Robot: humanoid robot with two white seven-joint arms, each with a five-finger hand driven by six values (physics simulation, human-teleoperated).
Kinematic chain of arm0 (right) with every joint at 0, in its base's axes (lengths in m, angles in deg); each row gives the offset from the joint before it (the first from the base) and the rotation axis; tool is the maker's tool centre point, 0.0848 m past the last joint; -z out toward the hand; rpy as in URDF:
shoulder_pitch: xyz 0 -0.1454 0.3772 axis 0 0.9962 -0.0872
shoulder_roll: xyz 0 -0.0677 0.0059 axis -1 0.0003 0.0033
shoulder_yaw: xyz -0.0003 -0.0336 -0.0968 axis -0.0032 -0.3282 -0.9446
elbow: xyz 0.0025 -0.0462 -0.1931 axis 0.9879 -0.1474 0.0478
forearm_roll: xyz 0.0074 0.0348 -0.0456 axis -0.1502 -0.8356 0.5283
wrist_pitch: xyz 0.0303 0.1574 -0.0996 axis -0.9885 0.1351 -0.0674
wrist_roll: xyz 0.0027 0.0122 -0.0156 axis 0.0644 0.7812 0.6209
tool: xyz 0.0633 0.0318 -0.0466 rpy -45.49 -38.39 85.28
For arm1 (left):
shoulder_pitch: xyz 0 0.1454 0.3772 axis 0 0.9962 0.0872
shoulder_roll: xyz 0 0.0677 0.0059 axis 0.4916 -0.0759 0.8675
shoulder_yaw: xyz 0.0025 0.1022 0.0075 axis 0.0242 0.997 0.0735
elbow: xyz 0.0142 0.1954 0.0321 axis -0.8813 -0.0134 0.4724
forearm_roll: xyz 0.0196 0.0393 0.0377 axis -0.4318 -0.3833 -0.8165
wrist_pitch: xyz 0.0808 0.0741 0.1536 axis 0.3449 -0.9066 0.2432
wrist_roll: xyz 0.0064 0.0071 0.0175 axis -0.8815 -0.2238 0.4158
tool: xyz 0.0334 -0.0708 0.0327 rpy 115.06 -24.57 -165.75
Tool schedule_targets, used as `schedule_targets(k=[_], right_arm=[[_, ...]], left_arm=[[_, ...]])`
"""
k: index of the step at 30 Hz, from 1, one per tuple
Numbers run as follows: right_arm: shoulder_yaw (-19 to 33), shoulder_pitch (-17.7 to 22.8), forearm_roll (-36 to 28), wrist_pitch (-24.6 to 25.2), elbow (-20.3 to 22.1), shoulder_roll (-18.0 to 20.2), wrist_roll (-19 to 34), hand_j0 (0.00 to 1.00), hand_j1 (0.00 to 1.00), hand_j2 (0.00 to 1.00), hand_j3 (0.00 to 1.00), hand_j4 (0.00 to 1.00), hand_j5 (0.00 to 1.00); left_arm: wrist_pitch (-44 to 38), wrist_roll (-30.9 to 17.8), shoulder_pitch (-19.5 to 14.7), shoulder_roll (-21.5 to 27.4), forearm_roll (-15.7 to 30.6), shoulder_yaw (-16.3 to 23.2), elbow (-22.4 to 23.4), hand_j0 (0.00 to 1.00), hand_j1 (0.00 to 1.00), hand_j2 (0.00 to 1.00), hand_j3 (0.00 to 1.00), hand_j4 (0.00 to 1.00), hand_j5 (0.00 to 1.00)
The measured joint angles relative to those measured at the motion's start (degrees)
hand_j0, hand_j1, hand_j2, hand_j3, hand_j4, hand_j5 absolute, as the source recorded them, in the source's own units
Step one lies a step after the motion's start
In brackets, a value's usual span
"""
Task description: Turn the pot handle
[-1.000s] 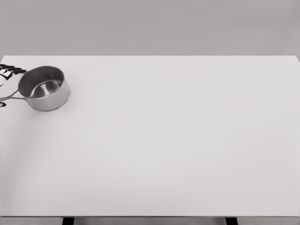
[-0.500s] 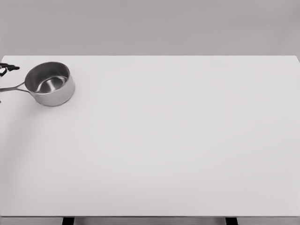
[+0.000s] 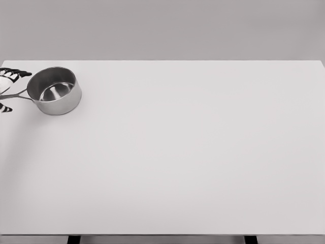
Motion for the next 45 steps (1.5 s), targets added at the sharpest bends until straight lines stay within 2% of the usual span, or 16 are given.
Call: schedule_targets(k=[7,13,16,26,45], right_arm=[[0.0,0.0,0.0,0.0,0.0,0.0,0.0,1.0,1.0,1.0,1.0,1.0,1.0],[0.0,0.0,0.0,0.0,0.0,0.0,0.0,1.0,1.0,1.0,1.0,1.0,1.0],[0.0,0.0,0.0,0.0,0.0,0.0,0.0,1.0,1.0,1.0,1.0,1.0,1.0],[0.0,0.0,0.0,0.0,0.0,0.0,0.0,1.0,1.0,1.0,1.0,1.0,1.0],[0.0,0.0,0.0,0.0,0.0,0.0,0.0,1.0,1.0,1.0,1.0,1.0,1.0]], left_arm=[[0.0,0.0,-2.0,-0.5,-0.7,0.0,0.3,1.0,1.0,1.0,1.0,1.0,1.0],[0.0,0.1,-2.5,-0.7,-2.3,0.0,0.7,1.0,1.0,1.0,1.0,1.0,1.0],[0.0,0.1,-4.2,-0.8,-2.9,0.0,2.2,1.0,1.0,1.0,1.0,1.0,1.0],[0.0,0.2,-5.8,-1.1,-4.4,-0.1,6.0,1.0,1.0,1.0,1.0,1.0,1.0],[0.0,0.3,-9.0,-2.3,-6.3,0.0,8.8,1.0,1.0,1.0,1.0,1.0,1.0]])
